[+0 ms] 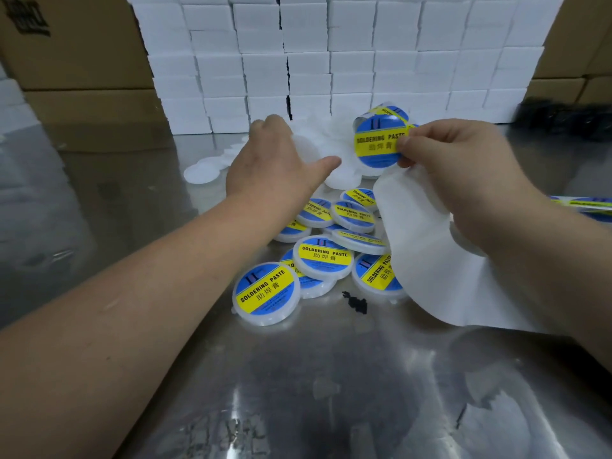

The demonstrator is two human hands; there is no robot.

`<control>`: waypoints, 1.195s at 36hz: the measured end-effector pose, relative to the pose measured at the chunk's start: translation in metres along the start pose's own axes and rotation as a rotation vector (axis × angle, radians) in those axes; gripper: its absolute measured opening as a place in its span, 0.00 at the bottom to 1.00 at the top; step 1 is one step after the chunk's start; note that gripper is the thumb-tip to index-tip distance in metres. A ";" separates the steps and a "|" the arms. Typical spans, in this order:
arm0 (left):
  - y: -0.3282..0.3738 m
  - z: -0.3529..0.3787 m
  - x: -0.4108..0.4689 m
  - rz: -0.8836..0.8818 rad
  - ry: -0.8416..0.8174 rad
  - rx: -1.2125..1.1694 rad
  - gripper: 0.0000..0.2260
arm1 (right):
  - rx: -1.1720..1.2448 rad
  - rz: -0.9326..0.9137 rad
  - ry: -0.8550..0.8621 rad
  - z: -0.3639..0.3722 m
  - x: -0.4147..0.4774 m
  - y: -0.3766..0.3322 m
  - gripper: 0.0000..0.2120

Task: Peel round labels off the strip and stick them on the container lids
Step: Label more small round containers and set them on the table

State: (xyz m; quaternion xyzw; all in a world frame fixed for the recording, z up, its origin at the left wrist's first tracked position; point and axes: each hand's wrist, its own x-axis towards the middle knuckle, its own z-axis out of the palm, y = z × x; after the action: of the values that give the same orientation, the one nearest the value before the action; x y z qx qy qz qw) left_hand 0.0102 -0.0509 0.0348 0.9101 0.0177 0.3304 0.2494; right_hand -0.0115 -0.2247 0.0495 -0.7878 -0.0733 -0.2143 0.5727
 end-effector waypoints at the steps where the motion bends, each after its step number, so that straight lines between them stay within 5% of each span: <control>1: -0.002 0.001 0.001 -0.033 -0.005 -0.014 0.28 | 0.013 -0.001 0.015 -0.001 0.001 -0.001 0.10; 7: 0.003 -0.001 0.004 -0.302 -0.163 -0.627 0.19 | 0.030 -0.001 -0.044 0.001 -0.003 -0.004 0.11; 12: 0.010 0.002 0.000 -0.304 -0.246 -0.795 0.05 | 0.005 0.002 -0.142 0.002 -0.008 -0.007 0.12; 21: 0.011 -0.002 -0.002 -0.316 -0.404 -1.084 0.15 | 0.051 0.024 -0.295 0.004 -0.011 -0.008 0.08; 28: 0.015 -0.006 -0.002 -0.377 -0.501 -1.208 0.11 | 0.045 0.011 -0.382 0.004 -0.011 -0.008 0.07; 43: 0.014 0.000 -0.009 -0.171 -0.572 -1.140 0.07 | 0.024 0.019 -0.391 0.002 -0.014 -0.012 0.07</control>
State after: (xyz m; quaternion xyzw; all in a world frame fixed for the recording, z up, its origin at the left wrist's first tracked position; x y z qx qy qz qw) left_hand 0.0017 -0.0654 0.0360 0.6822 -0.1552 0.0113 0.7144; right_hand -0.0277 -0.2165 0.0536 -0.8082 -0.1783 -0.0511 0.5590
